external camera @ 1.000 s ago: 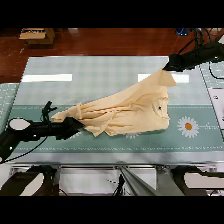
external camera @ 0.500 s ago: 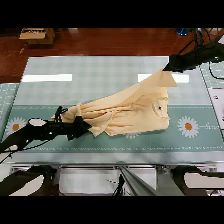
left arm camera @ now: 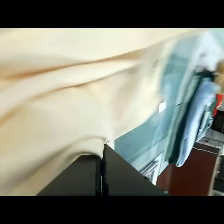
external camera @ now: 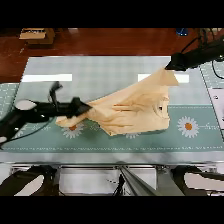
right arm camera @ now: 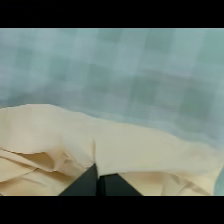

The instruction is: Fold the shirts.

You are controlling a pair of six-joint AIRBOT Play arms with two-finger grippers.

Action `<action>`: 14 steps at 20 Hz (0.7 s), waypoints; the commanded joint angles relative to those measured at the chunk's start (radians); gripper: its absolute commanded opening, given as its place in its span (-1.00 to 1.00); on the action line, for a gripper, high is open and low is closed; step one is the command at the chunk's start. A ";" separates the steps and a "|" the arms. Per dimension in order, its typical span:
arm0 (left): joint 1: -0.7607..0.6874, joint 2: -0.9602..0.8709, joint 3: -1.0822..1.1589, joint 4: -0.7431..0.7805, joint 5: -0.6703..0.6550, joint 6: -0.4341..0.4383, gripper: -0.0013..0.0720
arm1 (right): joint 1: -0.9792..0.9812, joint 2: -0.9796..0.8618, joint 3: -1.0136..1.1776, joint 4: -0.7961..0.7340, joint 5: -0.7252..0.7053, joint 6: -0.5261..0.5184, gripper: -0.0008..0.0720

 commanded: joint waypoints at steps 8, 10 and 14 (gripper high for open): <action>0.526 0.380 0.970 -0.016 -0.057 -0.013 -0.91 | 0.000 0.634 0.089 -0.026 -0.604 0.008 -0.92; 0.610 0.421 1.061 -0.014 -0.063 -0.056 -0.91 | 0.000 0.729 0.178 -0.111 -0.679 0.047 -0.92; 0.676 0.508 1.107 0.150 -0.145 -0.240 -0.91 | 0.000 0.789 0.352 -0.388 -0.544 0.154 -0.93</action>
